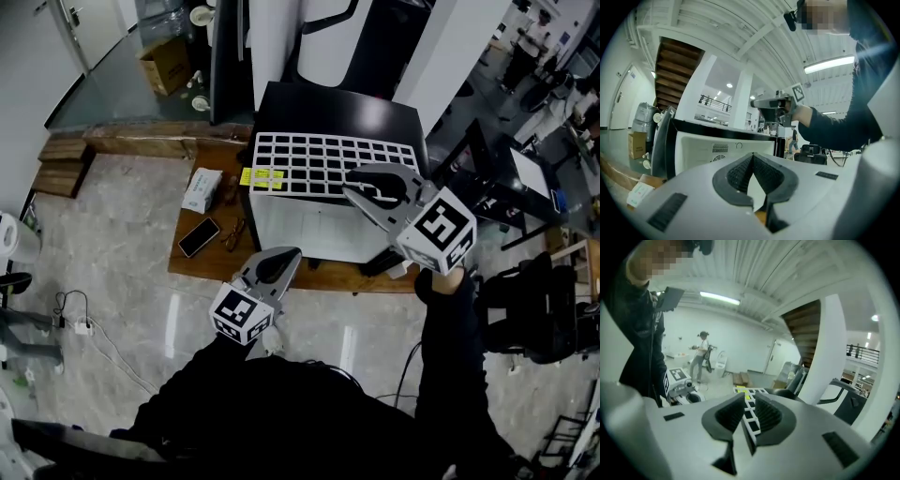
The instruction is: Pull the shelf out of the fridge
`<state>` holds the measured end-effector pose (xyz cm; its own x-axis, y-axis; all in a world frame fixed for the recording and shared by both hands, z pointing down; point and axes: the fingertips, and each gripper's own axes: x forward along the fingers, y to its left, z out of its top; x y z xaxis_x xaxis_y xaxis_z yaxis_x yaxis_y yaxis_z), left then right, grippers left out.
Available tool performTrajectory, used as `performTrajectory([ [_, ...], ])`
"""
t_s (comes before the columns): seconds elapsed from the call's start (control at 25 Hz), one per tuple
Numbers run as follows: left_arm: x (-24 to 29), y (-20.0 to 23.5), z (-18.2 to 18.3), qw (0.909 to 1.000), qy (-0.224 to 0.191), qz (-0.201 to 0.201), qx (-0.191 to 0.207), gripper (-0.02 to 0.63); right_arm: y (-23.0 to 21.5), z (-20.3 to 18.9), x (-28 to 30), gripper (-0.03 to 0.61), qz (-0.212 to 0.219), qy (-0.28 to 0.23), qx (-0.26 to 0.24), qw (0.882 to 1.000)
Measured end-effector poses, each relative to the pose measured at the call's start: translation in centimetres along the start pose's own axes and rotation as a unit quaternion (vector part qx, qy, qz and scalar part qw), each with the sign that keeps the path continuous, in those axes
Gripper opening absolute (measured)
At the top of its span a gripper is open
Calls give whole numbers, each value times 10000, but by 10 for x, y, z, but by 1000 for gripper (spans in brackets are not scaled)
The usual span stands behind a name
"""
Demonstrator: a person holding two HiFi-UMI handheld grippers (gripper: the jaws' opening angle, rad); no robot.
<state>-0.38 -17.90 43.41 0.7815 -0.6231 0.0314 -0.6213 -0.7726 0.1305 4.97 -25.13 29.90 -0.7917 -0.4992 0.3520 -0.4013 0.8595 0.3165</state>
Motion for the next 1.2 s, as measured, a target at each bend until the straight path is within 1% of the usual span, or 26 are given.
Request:
performTrajectory([
  [0.04,-2,-3,3,10000,-26,-24,-15,6,8,2,-12,54,-243,-354,163,9989],
  [0.12,-9,-12,12,9999,-99,-95,-47,6,26,3,-35,25,-719,-992,536,9910],
  [0.2,-16,-22,19,9997,-141,-174,-36,6,50,3,-52,12,-938,-1508,723,9814],
  [0.24,-20,-27,21,9997,-151,-203,-26,6,64,0,-58,11,-977,-1646,725,9788],
  [0.32,-26,-38,25,9995,-170,-249,-4,6,87,-11,-69,8,-1139,-1784,691,9749],
  [0.4,-31,-49,26,9993,-186,-309,39,6,103,-26,-80,6,-1416,-1919,814,9677],
  [0.48,-37,-61,24,9990,-185,-382,146,6,116,-40,-88,6,-1609,-1999,1147,9597],
  [0.6,-46,-76,18,9983,-217,-447,306,6,133,-56,-95,6,-1744,-2008,1578,9510],
  [0.72,-54,-89,11,9986,-160,-464,200,6,143,-67,-99,6,-1752,-2109,1967,9413],
  [0.76,-56,-92,8,9986,-121,-481,183,6,147,-68,-98,6,-1700,-2128,2014,9409],
  [0.92,-59,-99,-4,9981,-37,-567,224,6,168,-65,-88,6,-1430,-2095,1943,9476],
  [1.08,-61,-101,-3,9986,-21,-520,102,6,188,-69,-76,6,-1190,-1962,1910,9544],
  [1.2,-63,-100,0,9989,-76,-463,77,6,199,-72,-70,6,-1154,-1829,1727,9609],
])
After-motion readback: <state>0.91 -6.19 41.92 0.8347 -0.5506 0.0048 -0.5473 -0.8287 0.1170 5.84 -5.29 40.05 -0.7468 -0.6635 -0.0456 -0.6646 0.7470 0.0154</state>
